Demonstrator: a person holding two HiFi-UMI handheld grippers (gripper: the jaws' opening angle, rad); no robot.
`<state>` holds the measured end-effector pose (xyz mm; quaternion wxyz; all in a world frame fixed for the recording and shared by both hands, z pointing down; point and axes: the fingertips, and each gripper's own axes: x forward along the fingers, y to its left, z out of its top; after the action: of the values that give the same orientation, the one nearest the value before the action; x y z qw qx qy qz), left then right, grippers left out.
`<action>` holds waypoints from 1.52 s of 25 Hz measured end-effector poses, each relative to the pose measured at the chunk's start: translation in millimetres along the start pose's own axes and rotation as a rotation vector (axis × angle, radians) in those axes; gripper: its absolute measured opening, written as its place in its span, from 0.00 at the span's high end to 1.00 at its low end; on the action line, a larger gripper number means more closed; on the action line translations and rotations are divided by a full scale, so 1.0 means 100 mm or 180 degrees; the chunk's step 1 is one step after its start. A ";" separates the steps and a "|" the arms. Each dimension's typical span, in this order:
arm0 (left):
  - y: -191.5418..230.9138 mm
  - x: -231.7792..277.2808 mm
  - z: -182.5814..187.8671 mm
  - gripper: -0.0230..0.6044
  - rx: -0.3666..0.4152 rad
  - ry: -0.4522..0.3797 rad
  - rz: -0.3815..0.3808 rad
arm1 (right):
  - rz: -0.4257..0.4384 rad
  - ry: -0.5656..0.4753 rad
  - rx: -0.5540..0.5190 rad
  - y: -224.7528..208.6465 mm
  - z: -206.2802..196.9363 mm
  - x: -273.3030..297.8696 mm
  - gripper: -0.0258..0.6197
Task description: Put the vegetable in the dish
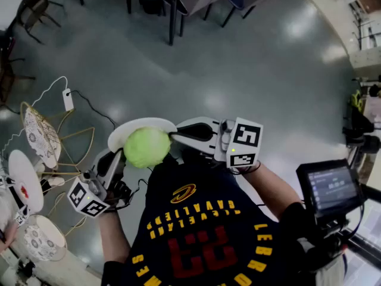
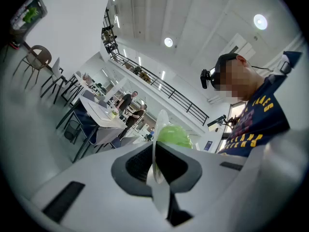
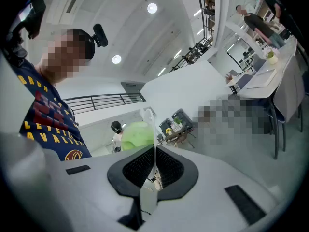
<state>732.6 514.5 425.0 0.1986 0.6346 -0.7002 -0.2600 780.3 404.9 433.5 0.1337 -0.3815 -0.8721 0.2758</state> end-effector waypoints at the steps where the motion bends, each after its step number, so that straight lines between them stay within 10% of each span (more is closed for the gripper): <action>1: 0.00 0.00 0.00 0.94 0.0000 -0.0002 0.0001 | 0.0001 0.0003 -0.0002 0.00 0.00 0.00 0.93; 12: -0.01 -0.02 -0.05 0.94 -0.0133 -0.0014 0.0135 | -0.0041 0.0019 0.0201 -0.05 -0.03 0.01 0.93; 25: 0.37 -0.08 -0.58 0.94 -0.2203 -0.0593 0.0787 | -0.0283 -0.0094 0.1922 -0.55 -0.34 0.00 0.93; 38: 0.61 -0.17 -0.84 0.94 -0.2811 -0.0847 0.1473 | -0.0299 0.0316 0.2556 -0.92 -0.67 0.16 0.93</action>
<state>737.6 525.8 529.0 0.4092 0.2801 -0.6650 -0.5585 744.5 390.3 541.7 0.3264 -0.2717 -0.7040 0.5692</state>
